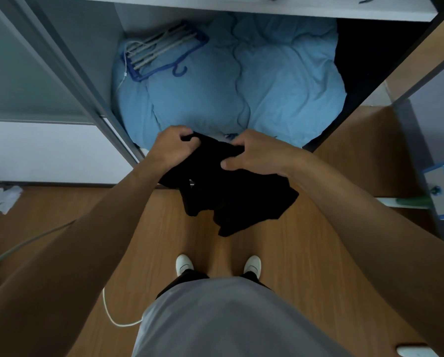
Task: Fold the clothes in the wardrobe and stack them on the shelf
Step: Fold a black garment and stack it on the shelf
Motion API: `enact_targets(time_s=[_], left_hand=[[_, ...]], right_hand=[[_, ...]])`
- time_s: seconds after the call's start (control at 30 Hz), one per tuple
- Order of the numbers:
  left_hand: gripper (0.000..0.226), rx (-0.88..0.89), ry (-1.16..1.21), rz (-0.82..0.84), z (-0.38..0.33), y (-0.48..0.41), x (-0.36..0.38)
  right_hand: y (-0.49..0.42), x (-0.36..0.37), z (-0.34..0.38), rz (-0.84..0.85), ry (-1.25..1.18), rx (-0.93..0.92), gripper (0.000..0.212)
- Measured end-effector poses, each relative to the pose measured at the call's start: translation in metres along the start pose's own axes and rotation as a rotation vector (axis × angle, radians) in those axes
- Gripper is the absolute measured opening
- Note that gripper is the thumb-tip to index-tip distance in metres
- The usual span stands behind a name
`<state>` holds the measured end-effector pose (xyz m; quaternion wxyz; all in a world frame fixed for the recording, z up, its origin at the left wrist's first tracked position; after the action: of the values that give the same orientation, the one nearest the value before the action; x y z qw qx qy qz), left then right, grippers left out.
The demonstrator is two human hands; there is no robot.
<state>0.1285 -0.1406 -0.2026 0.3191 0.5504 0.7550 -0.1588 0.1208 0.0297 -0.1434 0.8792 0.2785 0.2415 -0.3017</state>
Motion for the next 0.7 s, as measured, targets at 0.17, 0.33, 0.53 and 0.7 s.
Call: enact_targets(time_s=[0.17,0.33,0.53,0.7], left_hand=[[0.019,0.082,0.044,0.09,-0.008,0.001,0.029],[0.012,-0.178,0.637,0.207,0.007,0.034,0.048],[0.054,-0.143,0.615,0.531,0.003,0.064,0.066],[0.014,-0.058,0.292,0.644,-0.012,0.066,0.078]], right_hand=[[0.0,-0.005,0.006,-0.038,-0.108,0.038,0.03],[-0.004,-0.009,0.002,-0.063,-0.12,0.087,0.02],[-0.008,-0.02,-0.003,-0.143,-0.184,0.114,0.019],[-0.01,-0.044,-0.008,-0.256,-0.477,0.177,0.019]])
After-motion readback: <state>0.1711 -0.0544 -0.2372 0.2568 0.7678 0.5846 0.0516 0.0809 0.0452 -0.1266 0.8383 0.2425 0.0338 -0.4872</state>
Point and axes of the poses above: each hand's wrist, its own y-axis away from the middle knuckle, its own x-axis out of the palm, z = x × y, the point moved 9 cm from there along -y, towards the middle knuckle, and after that the axes turned 6 degrees about -z, right-handed, at the moved point
